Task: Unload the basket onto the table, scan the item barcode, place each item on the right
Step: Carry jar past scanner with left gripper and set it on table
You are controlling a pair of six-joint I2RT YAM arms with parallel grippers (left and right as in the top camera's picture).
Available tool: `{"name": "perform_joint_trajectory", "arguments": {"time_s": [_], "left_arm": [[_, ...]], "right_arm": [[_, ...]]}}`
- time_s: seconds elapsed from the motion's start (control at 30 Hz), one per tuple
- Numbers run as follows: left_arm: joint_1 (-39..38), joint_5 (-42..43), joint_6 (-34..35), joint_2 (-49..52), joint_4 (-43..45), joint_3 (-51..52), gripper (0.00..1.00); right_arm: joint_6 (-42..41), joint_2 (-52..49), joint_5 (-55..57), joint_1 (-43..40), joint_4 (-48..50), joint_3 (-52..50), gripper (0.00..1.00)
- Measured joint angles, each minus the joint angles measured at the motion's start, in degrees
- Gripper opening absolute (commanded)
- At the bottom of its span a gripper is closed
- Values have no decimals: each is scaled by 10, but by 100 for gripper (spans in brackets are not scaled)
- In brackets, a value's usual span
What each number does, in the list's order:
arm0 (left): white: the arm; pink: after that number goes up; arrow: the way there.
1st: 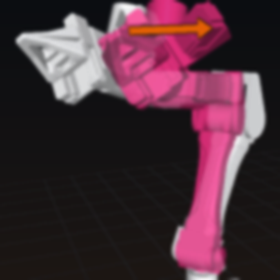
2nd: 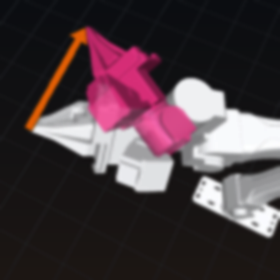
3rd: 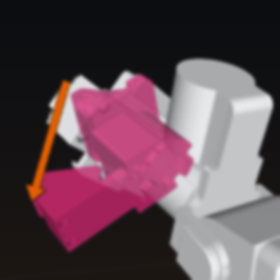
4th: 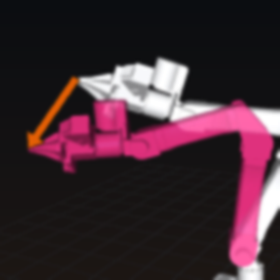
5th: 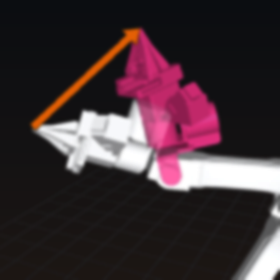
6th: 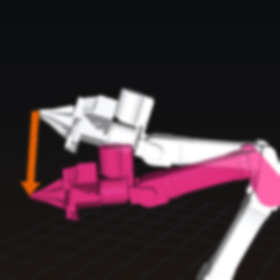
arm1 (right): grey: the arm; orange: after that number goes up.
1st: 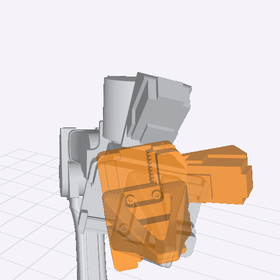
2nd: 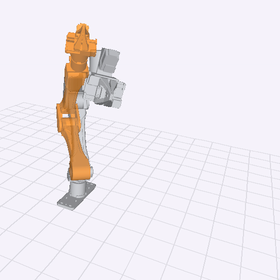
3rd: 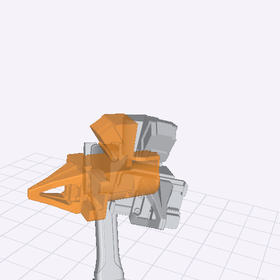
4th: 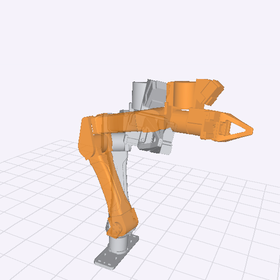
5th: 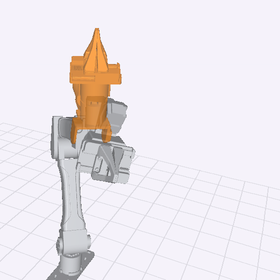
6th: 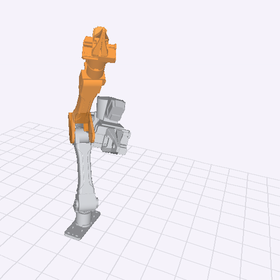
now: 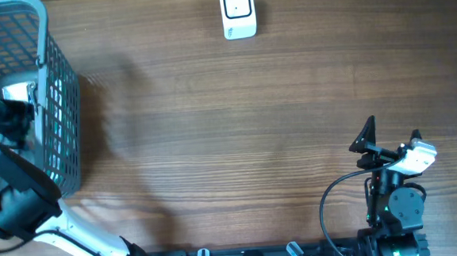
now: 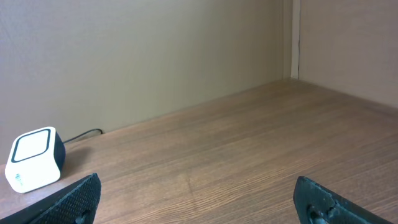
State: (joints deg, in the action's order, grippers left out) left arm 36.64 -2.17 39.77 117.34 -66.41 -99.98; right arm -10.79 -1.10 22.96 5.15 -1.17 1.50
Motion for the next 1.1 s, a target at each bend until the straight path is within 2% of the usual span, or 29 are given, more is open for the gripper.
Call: {"name": "perform_joint_trajectory", "arguments": {"time_s": [0.17, 0.33, 0.4, 0.5, 0.67, 0.8, 0.97, 1.03, 1.07, 1.1], "left_arm": [[0, 92, 0, -117, -16, -113, 48], [-35, 209, 0, -269, 10, -143, 50], [-107, 236, 0, -317, 8, -144, 51], [-225, 237, 0, -332, -13, -145, 51], [-450, 134, 0, -290, -28, -114, 51], [-557, 78, 24, -223, -26, -66, 52], [-645, 55, 98, -113, 19, 3, 53], [-675, 50, 151, -63, 52, 26, 53], [-685, 50, 201, -43, 59, 30, 53], [-700, 50, 233, -4, 64, 35, 56]], "right_arm": [[0, 0, 0, 0, 0, 0, 100], [0, 0, 0, 0, 0, 0, 100], [0, 0, 0, 0, 0, 0, 100], [0, 0, 0, 0, 0, 0, 100], [0, 0, 0, 0, 0, 0, 100], [0, 0, 0, 0, 0, 0, 100], [0, 0, 0, 0, 0, 0, 100], [0, 0, 0, 0, 0, 0, 100], [0, 0, 0, 0, 0, 0, 100], [0, 0, 0, 0, 0, 0, 100]]}}
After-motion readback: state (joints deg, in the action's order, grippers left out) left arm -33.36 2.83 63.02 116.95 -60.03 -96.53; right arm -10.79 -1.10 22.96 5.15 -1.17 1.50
